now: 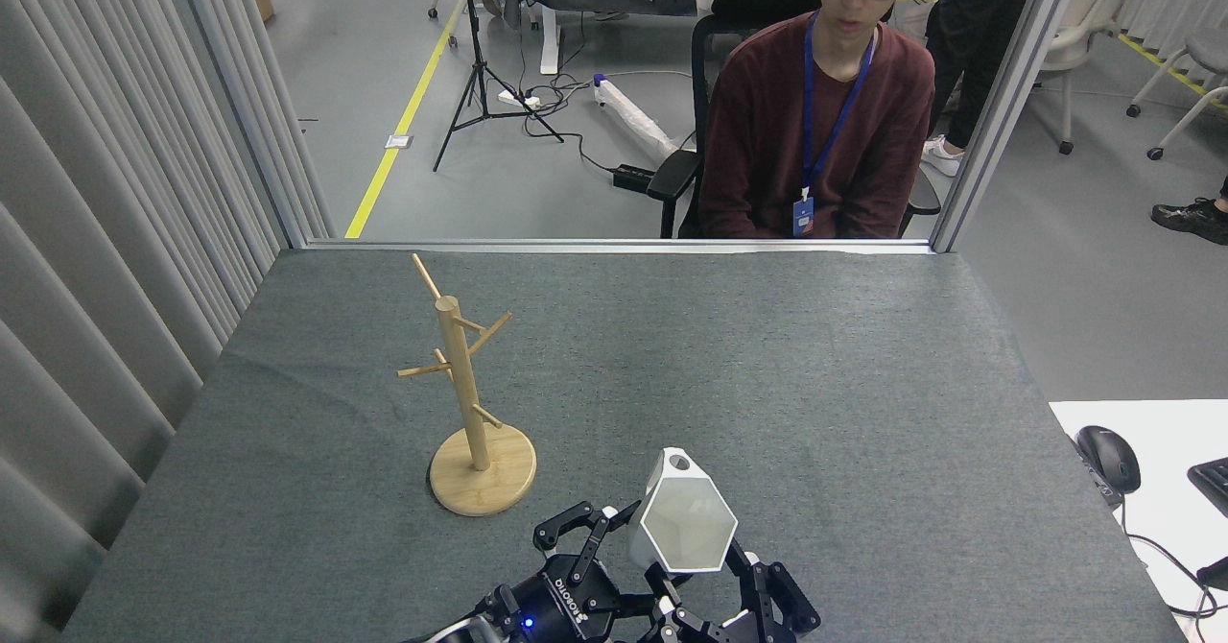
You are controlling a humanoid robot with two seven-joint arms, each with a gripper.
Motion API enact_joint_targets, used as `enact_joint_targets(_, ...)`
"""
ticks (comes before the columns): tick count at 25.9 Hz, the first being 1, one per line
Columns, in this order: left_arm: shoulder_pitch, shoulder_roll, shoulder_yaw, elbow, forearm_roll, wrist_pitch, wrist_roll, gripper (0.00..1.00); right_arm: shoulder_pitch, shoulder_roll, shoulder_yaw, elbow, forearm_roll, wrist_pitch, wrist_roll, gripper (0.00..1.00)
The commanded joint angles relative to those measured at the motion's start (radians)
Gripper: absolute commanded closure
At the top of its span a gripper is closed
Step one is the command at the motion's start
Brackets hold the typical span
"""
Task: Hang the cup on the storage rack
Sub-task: 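Grasp the cup with the left gripper beside the right gripper, then open the right gripper and withdraw it from the cup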
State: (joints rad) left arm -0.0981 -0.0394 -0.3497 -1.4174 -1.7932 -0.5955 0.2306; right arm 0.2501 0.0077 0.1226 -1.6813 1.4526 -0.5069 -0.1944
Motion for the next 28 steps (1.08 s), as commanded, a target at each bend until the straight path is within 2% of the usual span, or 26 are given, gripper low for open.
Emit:
enact_joint_targets(1,0.0,0.001,0.0,0.0,0.0,-0.001,0.003,0.42,0.0,0.0,0.0,0.0,0.0,-0.005,0.001,0.58)
enact_joint_targets(4,0.0,0.001,0.0,0.0,0.0,0.0,0.003,0.42,0.0,0.0,-0.001,0.0,0.0,-0.004,0.001,0.55)
enact_joint_targets(5,0.0,0.001,0.0,0.0,0.0,0.0,0.003,0.42,0.0,0.002,-0.003,0.0,-0.001,0.005,0.0,0.43)
enact_joint_targets(6,-0.002,0.001,0.0,0.0,0.0,0.0,0.003,0.42,0.0,0.003,-0.003,0.002,-0.003,0.027,-0.002,0.17)
enact_joint_targets(7,0.0,0.001,0.0,0.0,0.0,0.0,0.003,0.42,0.0,0.003,-0.001,0.003,-0.005,0.042,-0.007,0.0)
enact_joint_targets(19,-0.002,0.003,0.002,0.0,0.0,0.0,0.003,0.42,-0.002,0.0,-0.004,0.0,-0.014,-0.012,-0.053,0.01)
enact_joint_targets(21,-0.002,0.003,0.003,0.002,0.0,0.0,0.003,0.43,0.003,-0.006,-0.015,-0.005,-0.054,-0.081,-0.076,0.01)
enact_joint_targets(24,-0.002,0.003,0.003,0.002,0.0,0.0,0.003,0.43,0.032,-0.025,-0.077,-0.026,-0.189,-0.269,-0.08,0.01)
enact_joint_targets(28,-0.002,0.003,0.005,0.0,0.0,0.0,0.003,0.43,0.051,-0.034,-0.178,-0.035,-0.221,-0.278,-0.08,0.01)
